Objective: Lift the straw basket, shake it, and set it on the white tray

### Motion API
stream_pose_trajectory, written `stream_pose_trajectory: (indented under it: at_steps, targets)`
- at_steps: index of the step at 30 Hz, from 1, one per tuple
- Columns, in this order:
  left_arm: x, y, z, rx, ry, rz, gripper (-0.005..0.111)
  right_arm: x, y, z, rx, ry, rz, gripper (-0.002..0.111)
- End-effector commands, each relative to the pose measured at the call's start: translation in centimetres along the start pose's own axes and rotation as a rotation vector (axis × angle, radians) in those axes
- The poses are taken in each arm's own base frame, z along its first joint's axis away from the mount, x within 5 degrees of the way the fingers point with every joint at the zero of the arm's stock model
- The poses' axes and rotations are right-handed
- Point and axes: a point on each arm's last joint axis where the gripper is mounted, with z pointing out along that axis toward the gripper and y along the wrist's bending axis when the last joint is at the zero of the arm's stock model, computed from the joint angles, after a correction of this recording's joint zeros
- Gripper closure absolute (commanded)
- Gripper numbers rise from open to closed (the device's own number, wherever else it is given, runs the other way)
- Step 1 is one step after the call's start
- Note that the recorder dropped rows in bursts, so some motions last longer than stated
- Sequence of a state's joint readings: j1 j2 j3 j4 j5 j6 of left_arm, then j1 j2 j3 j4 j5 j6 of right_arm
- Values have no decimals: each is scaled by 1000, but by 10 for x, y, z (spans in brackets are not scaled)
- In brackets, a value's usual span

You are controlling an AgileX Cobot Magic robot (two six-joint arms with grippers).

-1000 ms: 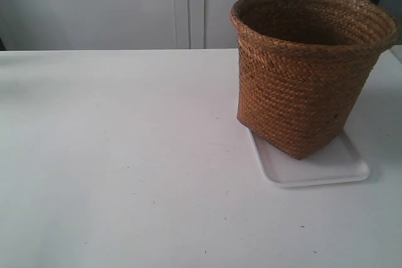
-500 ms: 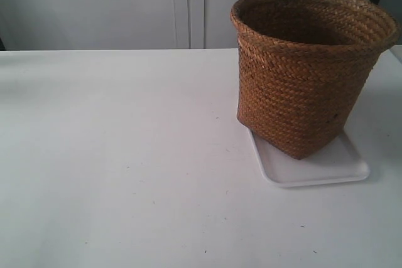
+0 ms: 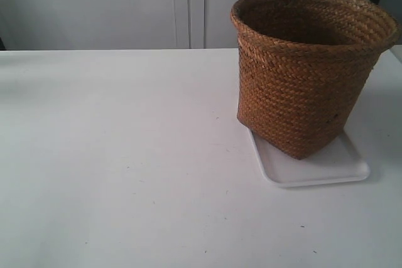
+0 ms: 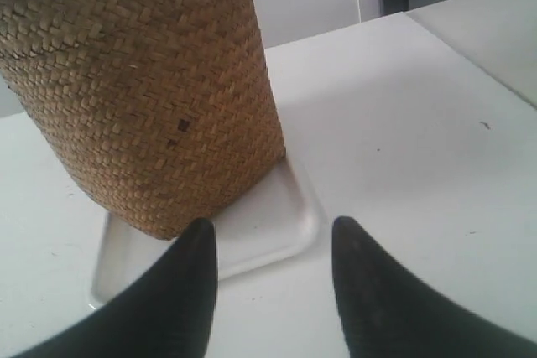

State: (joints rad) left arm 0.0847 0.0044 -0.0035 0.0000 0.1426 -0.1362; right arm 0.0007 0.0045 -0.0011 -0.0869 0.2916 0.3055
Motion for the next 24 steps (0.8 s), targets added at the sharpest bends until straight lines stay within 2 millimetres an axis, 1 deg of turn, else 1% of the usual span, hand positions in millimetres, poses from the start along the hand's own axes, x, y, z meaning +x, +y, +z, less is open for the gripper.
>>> stream_pose_trajectory:
  at_steps: [1,4,6,10,16,24]
  targets:
    - [0,0,0,-1,-9,-1,22,3,-3,0,31,29,-56,66]
    - [0,0,0,-1,-9,-1,22,5,-3,0,28,45,-18,66]
    - [0,0,0,-1,-9,-1,22,6,-1,0,3,58,-27,66]
    - [0,0,0,-1,-9,-1,22,8,6,-1,-141,82,-208,66]
    - [0,0,0,-1,-9,-1,22,7,4,-1,-126,68,-314,66]
    - [0,0,0,-1,-9,-1,22,7,5,-1,-139,66,-318,66]
